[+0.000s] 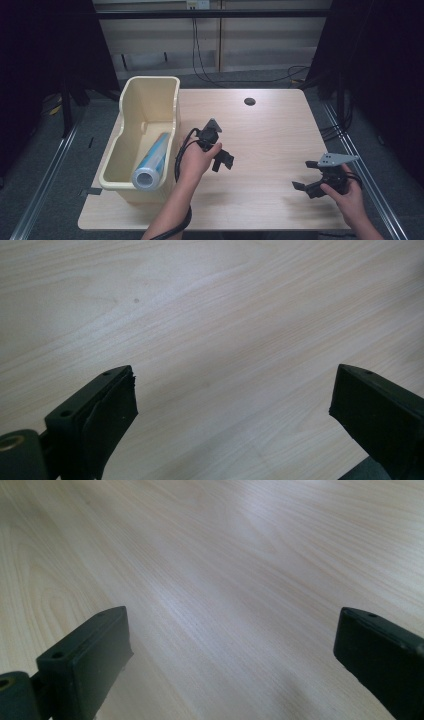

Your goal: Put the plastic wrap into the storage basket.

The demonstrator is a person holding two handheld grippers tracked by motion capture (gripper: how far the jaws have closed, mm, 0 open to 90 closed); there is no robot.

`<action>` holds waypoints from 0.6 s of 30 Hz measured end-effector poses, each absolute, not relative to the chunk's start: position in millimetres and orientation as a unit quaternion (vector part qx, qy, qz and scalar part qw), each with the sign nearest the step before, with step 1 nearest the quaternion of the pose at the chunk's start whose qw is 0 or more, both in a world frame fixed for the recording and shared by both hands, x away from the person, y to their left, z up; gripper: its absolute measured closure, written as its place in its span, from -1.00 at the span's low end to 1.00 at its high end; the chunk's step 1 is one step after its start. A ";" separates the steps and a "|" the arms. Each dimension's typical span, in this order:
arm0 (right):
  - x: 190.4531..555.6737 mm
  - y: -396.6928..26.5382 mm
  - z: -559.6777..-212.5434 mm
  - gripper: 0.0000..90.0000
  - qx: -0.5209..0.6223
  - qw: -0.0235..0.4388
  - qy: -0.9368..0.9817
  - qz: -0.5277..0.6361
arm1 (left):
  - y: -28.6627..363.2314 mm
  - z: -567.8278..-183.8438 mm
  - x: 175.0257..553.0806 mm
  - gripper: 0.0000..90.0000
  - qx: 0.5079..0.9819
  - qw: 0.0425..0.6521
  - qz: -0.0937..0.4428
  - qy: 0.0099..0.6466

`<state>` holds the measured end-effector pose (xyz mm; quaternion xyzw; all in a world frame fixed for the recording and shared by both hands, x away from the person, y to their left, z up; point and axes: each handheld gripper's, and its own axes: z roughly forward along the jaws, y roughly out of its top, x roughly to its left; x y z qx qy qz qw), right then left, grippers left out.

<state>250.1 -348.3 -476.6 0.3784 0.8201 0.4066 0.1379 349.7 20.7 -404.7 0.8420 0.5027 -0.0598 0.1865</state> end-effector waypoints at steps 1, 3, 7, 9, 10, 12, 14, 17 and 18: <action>250.2 -348.1 -477.3 -0.96 0.379 0.140 0.820 0.405 | 21.6 -407.3 349.2 -0.90 0.844 0.188 -0.063 0.499; 251.1 -348.2 -478.5 -0.96 0.377 0.138 0.821 0.406 | 21.7 -410.2 348.0 -0.90 0.842 0.193 -0.062 0.500; 251.6 -348.0 -479.3 -0.96 0.380 0.139 0.820 0.405 | 22.6 -414.3 346.5 -0.90 0.845 0.189 -0.059 0.497; 251.8 -347.6 -479.7 -0.96 0.379 0.137 0.820 0.405 | 23.2 -416.4 346.0 -0.90 0.845 0.194 -0.061 0.495; 251.9 -347.0 -480.3 -0.96 0.380 0.134 0.821 0.403 | 23.5 -418.5 345.2 -0.91 0.846 0.190 -0.057 0.496; 252.2 -346.5 -481.0 -0.96 0.379 0.136 0.822 0.402 | 23.6 -419.7 344.8 -0.90 0.846 0.193 -0.056 0.493; 252.2 -345.3 -482.1 -0.96 0.381 0.133 0.823 0.401 | 23.9 -422.0 343.8 -0.91 0.846 0.197 -0.056 0.492; 253.3 -344.3 -485.0 -0.96 0.381 0.130 0.826 0.395 | 24.9 -427.8 341.4 -0.91 0.848 0.197 -0.056 0.488; 253.3 -344.3 -485.0 -0.96 0.381 0.130 0.826 0.395 | 24.9 -427.8 341.4 -0.91 0.848 0.197 -0.056 0.488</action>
